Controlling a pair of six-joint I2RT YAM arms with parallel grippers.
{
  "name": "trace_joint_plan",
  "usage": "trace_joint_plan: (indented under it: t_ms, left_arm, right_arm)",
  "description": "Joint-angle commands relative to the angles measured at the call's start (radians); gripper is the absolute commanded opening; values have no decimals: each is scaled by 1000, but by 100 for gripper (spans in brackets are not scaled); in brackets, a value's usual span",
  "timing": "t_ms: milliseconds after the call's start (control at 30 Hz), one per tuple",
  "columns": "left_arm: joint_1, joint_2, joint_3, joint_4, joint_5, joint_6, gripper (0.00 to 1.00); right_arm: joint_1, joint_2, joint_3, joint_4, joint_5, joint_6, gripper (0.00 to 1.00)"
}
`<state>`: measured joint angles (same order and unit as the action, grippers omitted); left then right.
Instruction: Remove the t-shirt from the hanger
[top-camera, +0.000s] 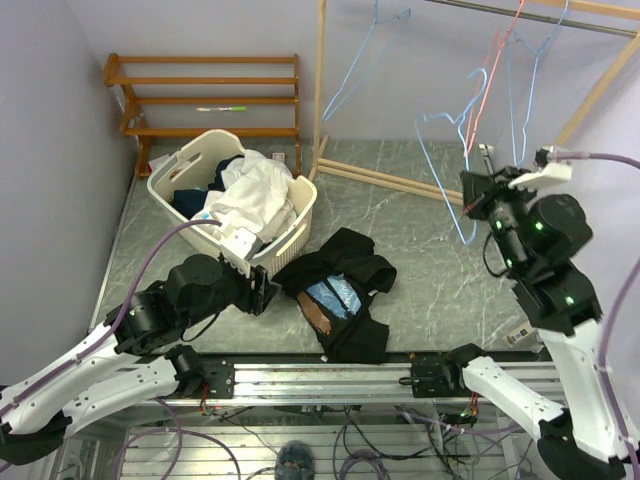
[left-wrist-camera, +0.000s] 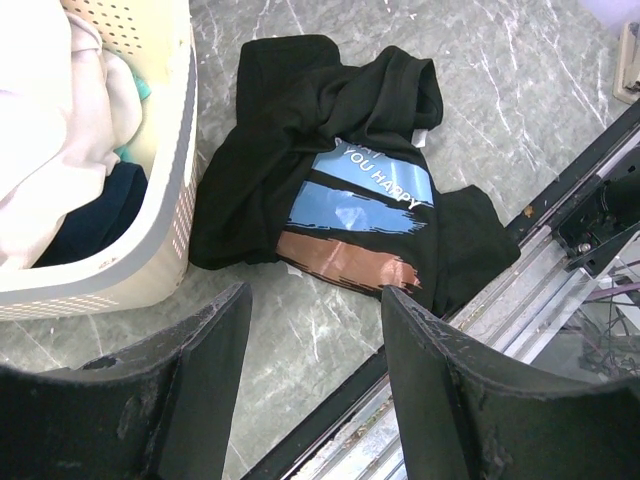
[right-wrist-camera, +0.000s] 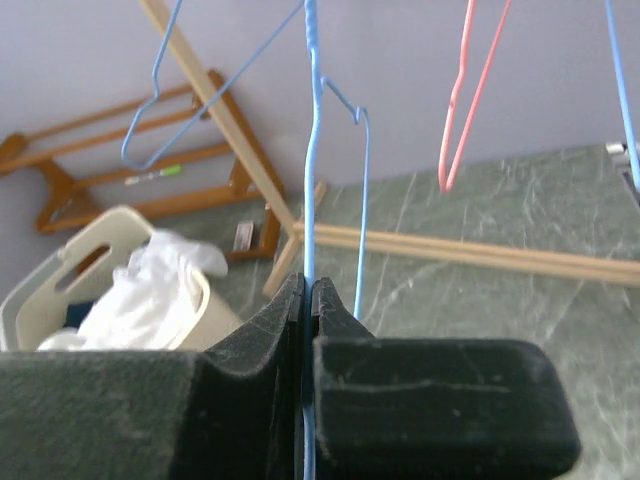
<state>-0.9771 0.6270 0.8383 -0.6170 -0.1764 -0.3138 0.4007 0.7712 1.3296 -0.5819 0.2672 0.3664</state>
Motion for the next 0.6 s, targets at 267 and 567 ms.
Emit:
trace_joint_plan:
  t_ms: [267,567]
  left_arm:
    - [0,-26,-11,30,14,1,66]
    - [-1,-30,-13,30,20,3,66]
  right_arm:
    - [-2,306,-48,784,219,-143,0]
    - [-2,456,-18,1010,210,-242,0]
